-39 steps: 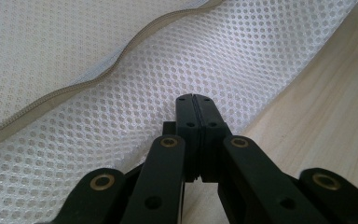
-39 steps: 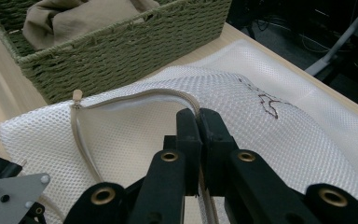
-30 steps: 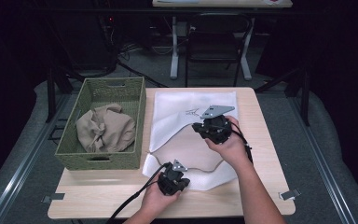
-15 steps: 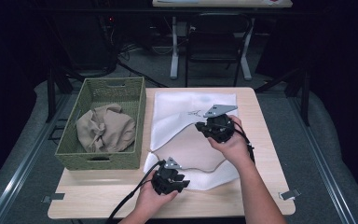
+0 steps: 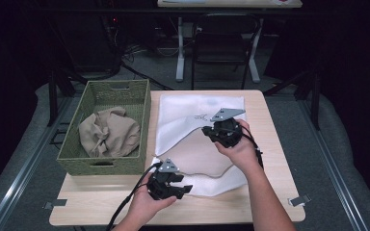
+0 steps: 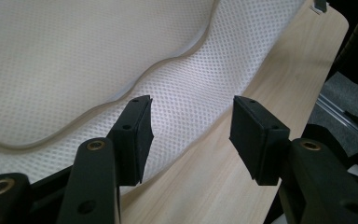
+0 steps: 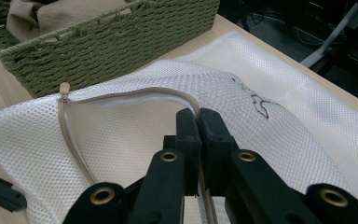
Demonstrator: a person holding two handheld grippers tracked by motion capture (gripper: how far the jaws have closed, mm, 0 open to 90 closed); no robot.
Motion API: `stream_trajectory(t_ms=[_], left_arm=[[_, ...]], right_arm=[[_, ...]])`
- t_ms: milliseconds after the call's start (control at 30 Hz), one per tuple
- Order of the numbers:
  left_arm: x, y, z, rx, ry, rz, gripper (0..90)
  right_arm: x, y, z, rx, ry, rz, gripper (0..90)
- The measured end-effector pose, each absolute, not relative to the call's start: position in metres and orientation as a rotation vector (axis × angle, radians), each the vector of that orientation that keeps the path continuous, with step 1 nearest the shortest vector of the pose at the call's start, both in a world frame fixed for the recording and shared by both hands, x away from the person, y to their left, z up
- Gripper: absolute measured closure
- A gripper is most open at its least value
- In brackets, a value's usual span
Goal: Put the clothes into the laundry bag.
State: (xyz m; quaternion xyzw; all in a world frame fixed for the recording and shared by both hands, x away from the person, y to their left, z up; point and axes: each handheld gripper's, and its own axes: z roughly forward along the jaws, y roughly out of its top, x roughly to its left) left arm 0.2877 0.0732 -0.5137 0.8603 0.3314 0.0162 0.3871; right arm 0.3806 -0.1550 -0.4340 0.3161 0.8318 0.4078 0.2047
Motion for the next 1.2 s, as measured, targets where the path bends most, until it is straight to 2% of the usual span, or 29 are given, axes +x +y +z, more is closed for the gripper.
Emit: stream_trajectory(t_ms=[300,867,1200], left_arm=[[0.29,0.086,-0.498,2.212,0.866,0.087,43.3],[0.298,0.112,-0.468,2.2,0.903,0.151,42.1],[0.311,0.14,-0.451,2.201,0.973,0.205,41.4]], right_arm=[[0.38,-0.155,-0.434,0.878,2.32,1.133,87.0],[0.38,-0.155,-0.434,0.881,2.319,1.131,87.0],[0.38,-0.155,-0.434,0.881,2.32,1.132,87.0]])
